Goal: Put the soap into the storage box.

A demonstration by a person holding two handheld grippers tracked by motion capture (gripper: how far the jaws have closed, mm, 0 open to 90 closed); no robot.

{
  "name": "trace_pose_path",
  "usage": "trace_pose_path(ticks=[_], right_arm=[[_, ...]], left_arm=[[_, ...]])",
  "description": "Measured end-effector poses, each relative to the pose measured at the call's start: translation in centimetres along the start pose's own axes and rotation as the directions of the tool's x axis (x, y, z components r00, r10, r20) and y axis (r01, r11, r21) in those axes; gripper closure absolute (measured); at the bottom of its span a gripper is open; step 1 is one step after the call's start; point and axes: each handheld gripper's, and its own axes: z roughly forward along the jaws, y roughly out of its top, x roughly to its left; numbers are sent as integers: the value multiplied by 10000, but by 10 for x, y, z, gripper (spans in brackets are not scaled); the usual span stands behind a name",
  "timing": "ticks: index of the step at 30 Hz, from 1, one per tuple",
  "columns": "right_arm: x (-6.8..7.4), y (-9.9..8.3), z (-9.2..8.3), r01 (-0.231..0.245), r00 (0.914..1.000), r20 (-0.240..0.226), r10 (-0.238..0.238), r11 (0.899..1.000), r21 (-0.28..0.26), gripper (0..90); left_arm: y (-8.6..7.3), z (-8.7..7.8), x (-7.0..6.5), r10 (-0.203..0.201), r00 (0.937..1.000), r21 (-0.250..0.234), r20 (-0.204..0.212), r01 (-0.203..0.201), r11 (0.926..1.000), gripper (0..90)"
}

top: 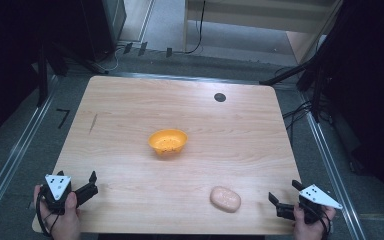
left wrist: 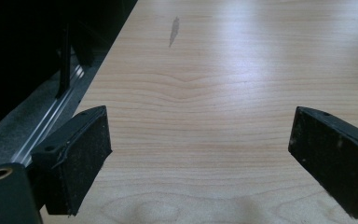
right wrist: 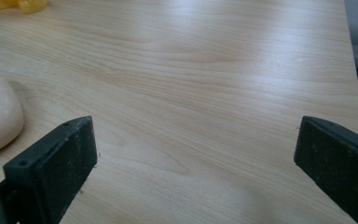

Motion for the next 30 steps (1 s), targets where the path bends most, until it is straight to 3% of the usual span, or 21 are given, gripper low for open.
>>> trace_pose_path(ticks=[1,2,8,16,17,19,20,22,23,25,26,30], right_arm=[[0,0,0,0,10000,0,0,10000,0,0],[0,0,0,172,9994,-297,-171,9998,41,16],[1,1,2,394,9983,-429,-384,9990,215,40],[2,16,3,1165,9855,-1349,-1029,9884,970,63],[5,22,5,1567,9787,-1530,-1369,9796,1259,65],[6,23,5,1689,9768,-1555,-1474,9762,1362,65],[9,26,8,2038,9691,-1732,-1758,9658,1604,67],[10,28,9,2131,9651,-1905,-1797,9617,1722,69],[12,32,12,2426,9554,-2171,-2001,9511,1911,72],[14,34,12,2554,9513,-2267,-2088,9458,2005,72],[16,39,13,2806,9425,-2451,-2273,9364,2107,73],[22,49,17,3348,9219,-2813,-2664,9132,2322,75]], left_arm=[[0,0,0,0,10000,0,0,0,10000,61],[0,0,1,-50,10000,24,35,49,10000,61],[0,0,-1,114,9999,37,87,-114,9999,61],[0,0,0,73,9998,118,206,-76,9999,63],[0,1,0,109,9997,88,205,-111,9999,63],[0,1,-1,121,9997,92,209,-123,9999,62],[0,1,-1,121,9997,116,220,-123,9999,63],[1,1,0,128,9996,172,271,-133,9998,63],[1,1,0,119,9995,164,289,-124,9998,63],[1,1,0,119,9995,179,281,-124,9998,63],[1,1,0,153,9995,186,278,-159,9997,63],[1,1,0,157,9995,202,289,-163,9997,63]])
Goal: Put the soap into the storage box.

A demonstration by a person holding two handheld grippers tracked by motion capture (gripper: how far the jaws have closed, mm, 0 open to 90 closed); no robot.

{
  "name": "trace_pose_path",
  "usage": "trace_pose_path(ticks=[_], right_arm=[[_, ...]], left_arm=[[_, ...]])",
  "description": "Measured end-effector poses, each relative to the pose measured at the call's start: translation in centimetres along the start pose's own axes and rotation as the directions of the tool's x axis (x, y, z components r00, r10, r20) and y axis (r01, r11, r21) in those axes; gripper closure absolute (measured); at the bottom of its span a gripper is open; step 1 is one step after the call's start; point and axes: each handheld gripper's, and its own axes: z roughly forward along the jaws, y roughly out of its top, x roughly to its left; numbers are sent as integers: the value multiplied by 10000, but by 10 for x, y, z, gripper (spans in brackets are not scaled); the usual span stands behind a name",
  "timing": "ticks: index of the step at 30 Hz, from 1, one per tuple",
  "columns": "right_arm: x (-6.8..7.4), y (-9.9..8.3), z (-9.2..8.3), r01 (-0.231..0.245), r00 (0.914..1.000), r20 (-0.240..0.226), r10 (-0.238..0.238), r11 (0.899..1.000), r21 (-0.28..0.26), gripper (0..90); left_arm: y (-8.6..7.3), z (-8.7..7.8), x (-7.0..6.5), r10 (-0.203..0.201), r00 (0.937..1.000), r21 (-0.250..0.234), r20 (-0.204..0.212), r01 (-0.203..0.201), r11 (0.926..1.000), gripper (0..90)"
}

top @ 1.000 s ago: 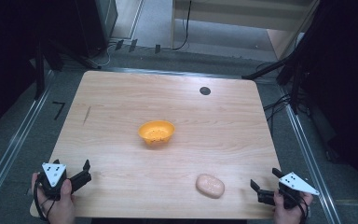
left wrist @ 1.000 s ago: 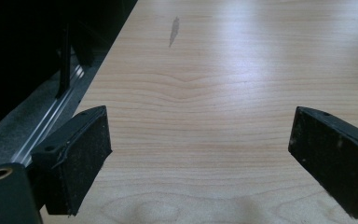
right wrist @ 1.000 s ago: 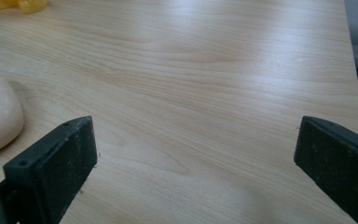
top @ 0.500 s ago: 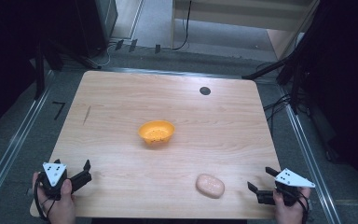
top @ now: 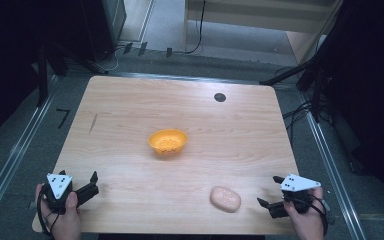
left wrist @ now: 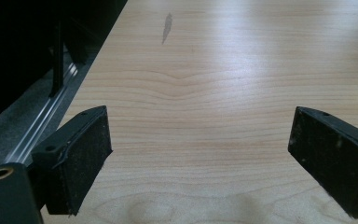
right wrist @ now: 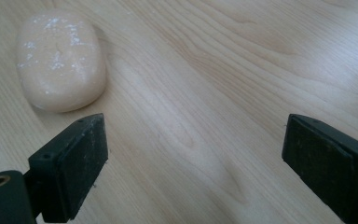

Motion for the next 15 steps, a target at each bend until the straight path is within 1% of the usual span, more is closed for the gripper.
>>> trace_pose_path(ticks=[1,2,3,6,7,8,9,10,11,12,13,15], right_arm=[[0,0,0,0,10000,0,0,10000,0,75],[2,5,1,198,9998,-89,-196,9995,229,75],[2,5,1,198,9998,-89,-196,9995,229,75],[3,11,3,400,9988,-299,-388,9984,409,77],[3,14,4,468,9983,-367,-450,9977,483,82],[4,17,6,585,9973,-488,-556,9965,598,109],[4,17,6,585,9973,-488,-556,9965,598,109],[5,21,8,783,9955,-600,-736,9937,801,114],[5,21,8,783,9955,-600,-736,9937,801,114],[7,24,11,930,9938,-690,-866,9911,957,114],[7,26,12,976,9929,-779,-898,9899,1025,114],[8,28,14,1060,9917,-845,-974,9888,1052,114]], left_arm=[[0,0,0,0,10000,0,0,0,10000,63],[0,0,0,0,10000,7,9,0,10000,63],[0,0,0,0,10000,7,9,0,10000,63],[0,0,0,38,10000,30,36,-38,10000,63],[0,0,0,50,10000,37,39,-50,10000,63],[0,1,0,30,10000,46,41,-30,10000,63],[0,1,0,30,10000,46,41,-30,10000,63],[0,1,0,13,10000,45,46,-13,10000,63],[0,1,0,13,10000,45,46,-13,10000,63],[0,1,0,17,10000,70,50,-17,10000,63],[0,1,0,7,10000,60,63,-7,10000,63],[0,1,0,12,10000,70,56,-13,10000,62]])
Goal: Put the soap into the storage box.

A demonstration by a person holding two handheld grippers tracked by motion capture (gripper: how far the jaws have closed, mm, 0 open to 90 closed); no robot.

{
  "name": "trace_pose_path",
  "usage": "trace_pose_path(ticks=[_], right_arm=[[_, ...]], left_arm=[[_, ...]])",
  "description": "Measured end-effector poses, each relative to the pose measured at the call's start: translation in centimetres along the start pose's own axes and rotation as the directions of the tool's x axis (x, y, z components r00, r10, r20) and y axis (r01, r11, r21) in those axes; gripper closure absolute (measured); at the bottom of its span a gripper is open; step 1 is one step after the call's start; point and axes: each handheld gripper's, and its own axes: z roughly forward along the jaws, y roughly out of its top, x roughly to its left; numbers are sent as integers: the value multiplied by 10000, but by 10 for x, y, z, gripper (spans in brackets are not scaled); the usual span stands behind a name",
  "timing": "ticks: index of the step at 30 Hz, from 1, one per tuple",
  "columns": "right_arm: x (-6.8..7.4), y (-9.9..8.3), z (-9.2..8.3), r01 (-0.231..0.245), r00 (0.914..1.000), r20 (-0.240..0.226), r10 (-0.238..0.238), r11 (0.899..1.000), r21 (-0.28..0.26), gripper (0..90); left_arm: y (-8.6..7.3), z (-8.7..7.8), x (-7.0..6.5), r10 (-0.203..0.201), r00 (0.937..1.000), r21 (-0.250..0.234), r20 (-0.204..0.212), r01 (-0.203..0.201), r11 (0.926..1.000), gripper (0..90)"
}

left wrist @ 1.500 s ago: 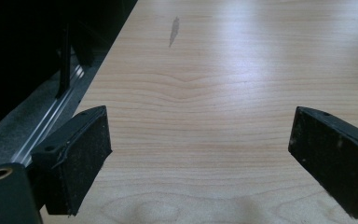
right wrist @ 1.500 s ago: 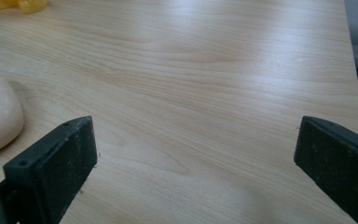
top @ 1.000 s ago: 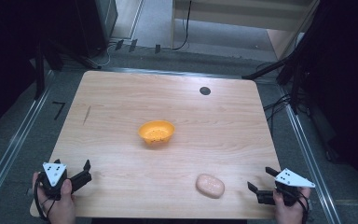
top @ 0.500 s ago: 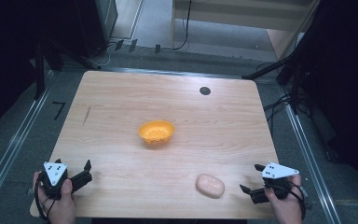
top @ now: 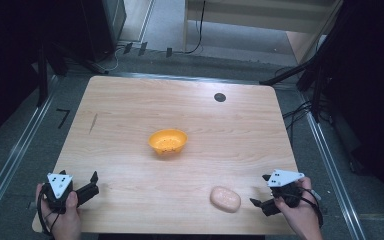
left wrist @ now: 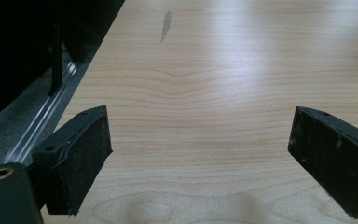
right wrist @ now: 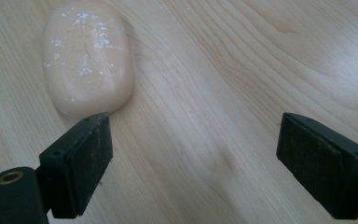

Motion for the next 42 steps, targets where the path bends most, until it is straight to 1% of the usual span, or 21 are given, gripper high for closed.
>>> trace_pose_path(ticks=[1,2,3,6,7,9,11,15,17,21,23,25,32,33,42], right_arm=[[1,3,2,46,9999,-108,-45,9999,113,114],[1,3,2,46,9999,-108,-45,9999,113,114],[2,7,4,129,9997,-233,-125,9997,198,114],[3,9,6,195,9993,-336,-186,9994,280,114],[5,12,7,278,9988,-416,-260,9986,440,114],[6,13,8,326,9985,-463,-304,9983,477,114],[8,17,10,497,9974,-558,-464,9969,603,114],[12,22,13,614,9960,-688,-569,9960,651,114],[13,23,13,598,9957,-743,-545,9957,709,114],[19,29,17,708,9934,-965,-627,9940,839,115],[20,30,18,706,9933,-979,-620,9938,860,115],[23,33,21,825,9917,-1060,-729,9926,894,117],[29,39,26,850,9897,-1240,-717,9908,1052,125],[29,39,27,943,9885,-1276,-811,9904,1013,126],[35,43,35,919,9865,-1459,-750,9894,1127,135]], left_arm=[[0,0,0,-6,10000,3,8,6,10000,63],[0,0,0,-9,10000,10,7,9,10000,63],[0,0,0,6,10000,21,19,-6,10000,63],[0,0,0,7,10000,7,12,-7,10000,63],[0,0,0,11,10000,17,19,-11,10000,63],[0,0,0,9,10000,18,21,-9,10000,63],[0,0,0,-13,10000,17,17,13,10000,62],[0,1,0,0,10000,47,-32,0,10000,63],[0,1,0,7,10000,53,-25,-6,10000,63],[0,1,0,12,10000,56,-29,-12,10000,63],[0,1,0,34,10000,74,-18,-34,10000,63],[0,1,-1,51,10000,80,-10,-51,10000,63],[0,1,-1,74,10000,97,-4,-73,9999,63],[0,1,-1,74,10000,97,-4,-73,9999,63],[0,1,-2,122,9999,113,-44,-121,9999,63]])
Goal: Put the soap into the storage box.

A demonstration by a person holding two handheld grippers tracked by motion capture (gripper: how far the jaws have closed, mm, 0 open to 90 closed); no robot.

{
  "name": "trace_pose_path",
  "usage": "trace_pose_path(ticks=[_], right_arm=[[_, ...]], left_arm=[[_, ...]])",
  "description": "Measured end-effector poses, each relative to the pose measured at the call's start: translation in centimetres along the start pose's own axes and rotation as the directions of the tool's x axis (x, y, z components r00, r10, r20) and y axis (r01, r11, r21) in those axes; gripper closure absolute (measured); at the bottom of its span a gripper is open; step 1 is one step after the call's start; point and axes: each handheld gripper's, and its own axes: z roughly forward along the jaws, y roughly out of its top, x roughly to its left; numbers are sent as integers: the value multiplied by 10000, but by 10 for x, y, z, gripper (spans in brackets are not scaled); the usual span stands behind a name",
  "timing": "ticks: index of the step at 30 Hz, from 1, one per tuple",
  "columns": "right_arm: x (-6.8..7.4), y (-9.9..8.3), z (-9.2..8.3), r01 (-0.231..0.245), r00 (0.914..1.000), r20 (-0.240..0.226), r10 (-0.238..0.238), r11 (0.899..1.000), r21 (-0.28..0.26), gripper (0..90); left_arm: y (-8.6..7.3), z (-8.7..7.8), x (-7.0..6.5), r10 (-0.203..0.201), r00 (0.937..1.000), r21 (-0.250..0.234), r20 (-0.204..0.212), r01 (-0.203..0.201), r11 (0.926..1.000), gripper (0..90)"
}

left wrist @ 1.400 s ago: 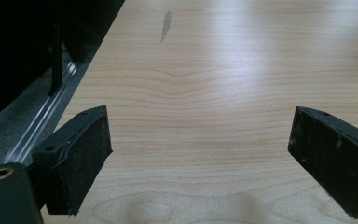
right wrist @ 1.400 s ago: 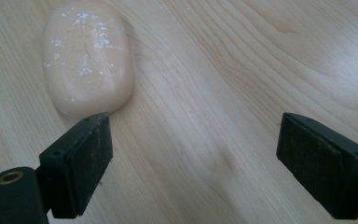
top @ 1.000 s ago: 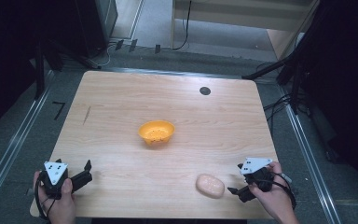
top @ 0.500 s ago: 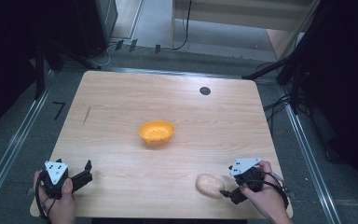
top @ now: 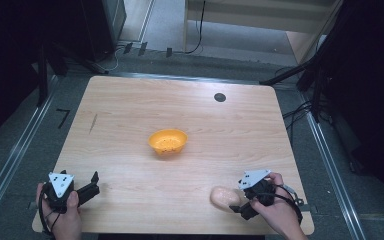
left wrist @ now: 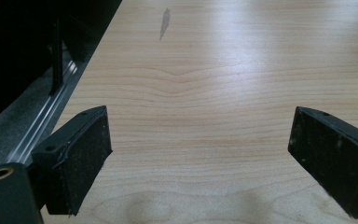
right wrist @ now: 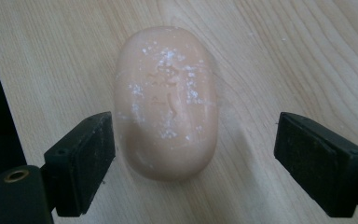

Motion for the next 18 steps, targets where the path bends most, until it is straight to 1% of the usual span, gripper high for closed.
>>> trace_pose_path(ticks=[3,4,7,8,9,12,18], right_arm=[[3,3,5,10,9999,-112,-9,10000,90,141],[3,4,6,101,9999,-117,-100,9999,74,145],[4,6,8,152,9998,-121,-151,9999,83,181],[4,6,8,152,9998,-121,-151,9999,83,181],[5,7,9,89,9999,-101,-88,9999,116,198],[5,8,10,98,9999,-97,-97,9999,101,204],[8,10,16,124,9998,-164,-119,9994,320,207]], left_arm=[[0,0,0,23,10000,5,12,-23,10000,63],[0,0,0,26,10000,4,15,-26,10000,63],[0,0,0,35,10000,15,15,-35,10000,63],[0,0,0,39,10000,16,15,-39,10000,63],[0,0,0,43,10000,9,9,-43,10000,63],[0,0,0,63,10000,15,20,-63,10000,63],[0,0,0,82,10000,37,2,-82,10000,63]])
